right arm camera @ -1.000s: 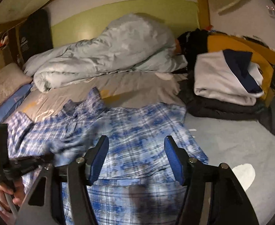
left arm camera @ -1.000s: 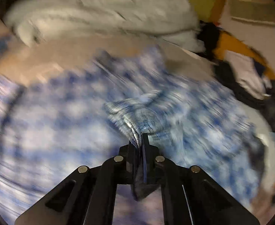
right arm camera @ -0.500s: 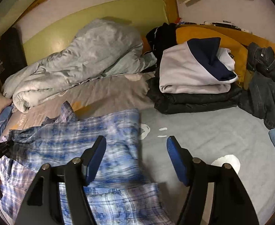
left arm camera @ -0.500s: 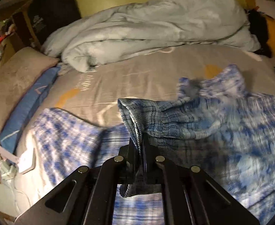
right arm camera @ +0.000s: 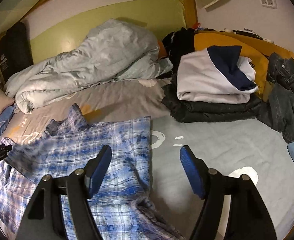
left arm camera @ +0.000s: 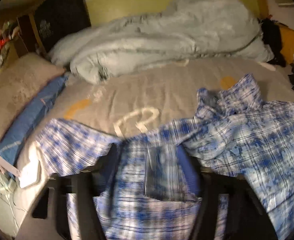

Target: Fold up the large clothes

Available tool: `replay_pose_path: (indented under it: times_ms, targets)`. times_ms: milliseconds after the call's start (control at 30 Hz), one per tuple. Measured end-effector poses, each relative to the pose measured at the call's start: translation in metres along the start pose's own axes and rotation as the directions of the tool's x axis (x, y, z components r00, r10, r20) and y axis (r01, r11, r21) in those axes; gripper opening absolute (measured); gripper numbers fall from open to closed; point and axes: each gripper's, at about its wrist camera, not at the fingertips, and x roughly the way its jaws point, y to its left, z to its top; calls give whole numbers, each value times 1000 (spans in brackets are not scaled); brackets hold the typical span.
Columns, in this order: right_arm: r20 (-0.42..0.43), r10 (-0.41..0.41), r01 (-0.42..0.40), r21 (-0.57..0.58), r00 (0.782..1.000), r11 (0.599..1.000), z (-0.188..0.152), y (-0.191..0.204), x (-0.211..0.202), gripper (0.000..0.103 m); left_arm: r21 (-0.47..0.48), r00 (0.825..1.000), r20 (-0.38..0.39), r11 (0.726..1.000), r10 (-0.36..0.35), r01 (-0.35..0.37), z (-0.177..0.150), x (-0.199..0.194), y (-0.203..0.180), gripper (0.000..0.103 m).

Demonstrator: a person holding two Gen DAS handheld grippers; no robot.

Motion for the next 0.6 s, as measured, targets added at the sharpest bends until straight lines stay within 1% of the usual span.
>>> replay_pose_path:
  times_ms: [33,67,100,133,167,233,300,367,500,600]
  targets:
    - [2,1,-1,-11,1000,1000,-1,3,-1,71,11,999,35,1000,-6,5,-4,-10,5,72]
    - [3,3,-3,-20,1000,1000,-2,5,-1,71,21,998,55,1000,-7,6,-7,-17,9,75]
    - [3,7,-7,-32,1000,999,-4,9,-1,71,37,997,74,999,6,-9,-11,-25,12,82]
    - [1,13,-13,-41,1000,999,-5,12,0,71,50,996,88,999,15,-19,-16,-32,16,86]
    - [-2,20,-20,-52,1000,998,-7,15,0,72,54,996,90,999,0,-5,-22,-37,19,93]
    - [-3,27,-27,-78,1000,997,-10,22,2,74,63,996,74,997,-47,42,-34,-45,24,94]
    - [-6,16,-16,-103,1000,995,-13,27,4,74,54,996,77,997,-54,49,-45,-55,29,94]
    - [-25,11,-14,-117,1000,993,-15,29,5,74,17,993,81,996,-87,86,-54,-63,36,98]
    - [-41,43,-47,-90,998,995,-16,16,-9,73,-99,981,101,980,-164,174,-73,-75,50,98]
    - [-82,50,-58,-99,995,993,-26,3,-14,66,-140,978,97,970,-184,196,-82,-76,52,98]
